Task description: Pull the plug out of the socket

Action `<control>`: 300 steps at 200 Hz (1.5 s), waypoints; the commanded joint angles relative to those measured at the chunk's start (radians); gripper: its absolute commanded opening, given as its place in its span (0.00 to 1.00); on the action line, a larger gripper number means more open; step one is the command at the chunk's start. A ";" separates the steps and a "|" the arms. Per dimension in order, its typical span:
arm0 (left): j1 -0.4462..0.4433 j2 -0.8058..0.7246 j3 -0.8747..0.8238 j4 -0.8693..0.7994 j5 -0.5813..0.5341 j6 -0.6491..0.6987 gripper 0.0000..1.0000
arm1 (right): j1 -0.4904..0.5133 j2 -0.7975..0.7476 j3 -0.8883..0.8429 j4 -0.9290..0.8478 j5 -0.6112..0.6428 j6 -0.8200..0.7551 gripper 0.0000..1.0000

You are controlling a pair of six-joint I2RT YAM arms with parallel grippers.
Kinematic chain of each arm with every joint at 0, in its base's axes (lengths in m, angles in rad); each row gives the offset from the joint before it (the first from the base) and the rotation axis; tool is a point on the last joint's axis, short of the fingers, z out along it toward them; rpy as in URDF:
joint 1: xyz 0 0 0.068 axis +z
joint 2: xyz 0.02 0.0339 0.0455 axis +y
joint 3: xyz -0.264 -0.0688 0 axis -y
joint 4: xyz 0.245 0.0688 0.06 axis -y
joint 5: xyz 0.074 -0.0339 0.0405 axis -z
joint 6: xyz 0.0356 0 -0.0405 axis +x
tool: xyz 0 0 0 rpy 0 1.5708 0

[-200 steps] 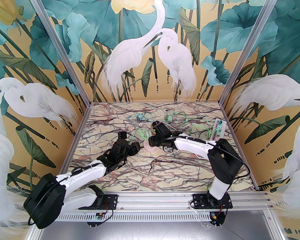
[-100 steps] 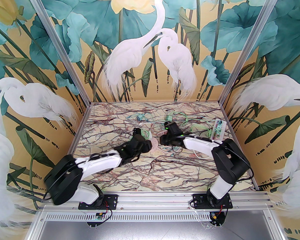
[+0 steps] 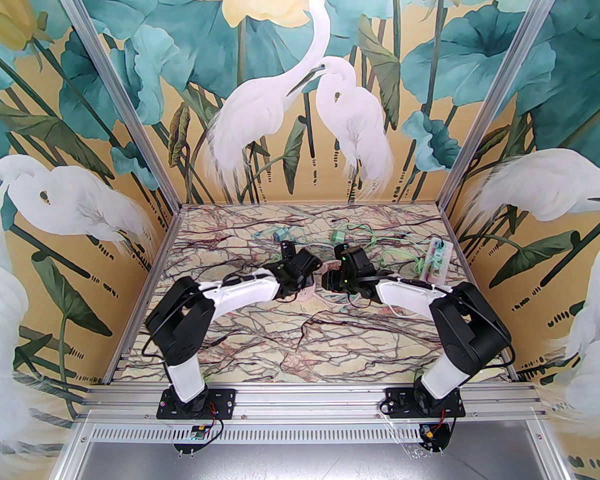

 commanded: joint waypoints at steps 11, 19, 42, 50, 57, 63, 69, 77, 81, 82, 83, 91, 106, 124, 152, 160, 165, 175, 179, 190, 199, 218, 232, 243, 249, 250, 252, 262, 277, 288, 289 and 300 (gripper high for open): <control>-0.001 0.055 0.078 -0.132 -0.046 -0.023 0.58 | -0.006 -0.041 -0.017 0.042 -0.018 0.023 0.35; 0.002 0.066 0.087 -0.137 -0.045 -0.024 0.58 | -0.006 -0.044 -0.021 0.043 -0.018 0.023 0.35; 0.012 0.084 0.098 -0.128 -0.041 -0.023 0.58 | -0.006 -0.047 -0.023 0.049 -0.026 0.024 0.36; 0.016 0.089 0.101 -0.120 -0.037 -0.020 0.57 | -0.006 -0.048 -0.023 0.049 -0.029 0.025 0.36; 0.018 0.092 0.104 -0.112 -0.039 -0.017 0.57 | -0.006 -0.046 -0.023 0.051 -0.032 0.026 0.36; 0.020 0.092 0.107 -0.110 -0.042 -0.018 0.56 | -0.005 -0.046 -0.023 0.052 -0.033 0.026 0.36; 0.023 0.094 0.112 -0.106 -0.042 -0.015 0.56 | -0.006 -0.044 -0.022 0.052 -0.036 0.027 0.36; 0.024 0.097 0.118 -0.101 -0.041 -0.009 0.56 | -0.005 -0.043 -0.023 0.055 -0.040 0.028 0.36; 0.024 0.099 0.123 -0.101 -0.044 -0.008 0.56 | -0.005 -0.043 -0.023 0.057 -0.042 0.028 0.36; 0.024 0.099 0.125 -0.102 -0.044 -0.007 0.56 | -0.006 -0.042 -0.023 0.057 -0.042 0.028 0.36; 0.024 0.100 0.125 -0.103 -0.045 -0.006 0.56 | -0.005 -0.041 -0.023 0.058 -0.042 0.029 0.36; 0.026 0.105 0.136 -0.109 -0.049 -0.005 0.55 | -0.006 -0.040 -0.024 0.058 -0.045 0.030 0.36; 0.027 0.113 0.152 -0.118 -0.053 0.003 0.55 | -0.006 -0.038 -0.024 0.057 -0.048 0.029 0.36; 0.032 0.126 0.166 -0.130 -0.053 0.007 0.55 | -0.006 -0.035 -0.021 0.060 -0.053 0.030 0.36; 0.035 0.124 0.163 -0.134 -0.037 0.003 0.58 | -0.005 -0.034 -0.020 0.058 -0.055 0.030 0.36; 0.032 0.114 0.156 -0.139 -0.024 0.003 0.60 | -0.005 -0.035 -0.020 0.057 -0.055 0.030 0.36; 0.029 0.105 0.152 -0.142 -0.021 0.002 0.61 | -0.006 -0.035 -0.020 0.055 -0.054 0.029 0.36; 0.021 0.079 0.135 -0.146 -0.024 -0.001 0.63 | -0.006 -0.034 -0.021 0.054 -0.053 0.029 0.36; 0.017 0.065 0.127 -0.146 -0.027 -0.001 0.63 | -0.006 -0.036 -0.021 0.055 -0.053 0.029 0.36; 0.006 0.028 0.103 -0.149 -0.032 0.000 0.65 | -0.006 -0.036 -0.021 0.055 -0.052 0.029 0.36; -0.001 -0.003 0.085 -0.152 -0.027 -0.003 0.66 | -0.005 -0.035 -0.018 0.053 -0.051 0.029 0.36; -0.014 -0.063 0.051 -0.154 0.002 -0.014 0.67 | -0.006 -0.038 -0.019 0.051 -0.050 0.029 0.36; -0.032 -0.093 0.035 -0.153 0.019 -0.019 0.68 | -0.006 -0.041 -0.018 0.051 -0.050 0.029 0.36; -0.045 -0.107 0.035 -0.160 0.033 -0.021 0.68 | -0.005 -0.042 -0.018 0.049 -0.048 0.029 0.36; -0.053 -0.110 0.039 -0.163 0.039 -0.021 0.68 | -0.005 -0.041 -0.019 0.049 -0.048 0.029 0.36; -0.054 -0.111 0.040 -0.163 0.039 -0.021 0.68 | -0.005 -0.042 -0.019 0.049 -0.048 0.029 0.36; -0.057 -0.111 0.041 -0.164 0.042 -0.021 0.68 | -0.006 -0.042 -0.019 0.049 -0.049 0.029 0.36; -0.070 -0.112 0.050 -0.162 0.053 -0.018 0.68 | -0.005 -0.042 -0.019 0.049 -0.048 0.029 0.36; -0.090 -0.102 0.070 -0.156 0.066 -0.012 0.67 | -0.006 -0.041 -0.018 0.050 -0.048 0.029 0.36; -0.098 -0.083 0.090 -0.161 0.071 -0.013 0.65 | -0.005 -0.039 -0.017 0.048 -0.048 0.029 0.36; -0.098 -0.082 0.092 -0.161 0.071 -0.013 0.65 | -0.006 -0.039 -0.017 0.048 -0.048 0.029 0.36; -0.100 -0.064 0.106 -0.162 0.074 -0.012 0.64 | -0.005 -0.038 -0.017 0.048 -0.047 0.029 0.36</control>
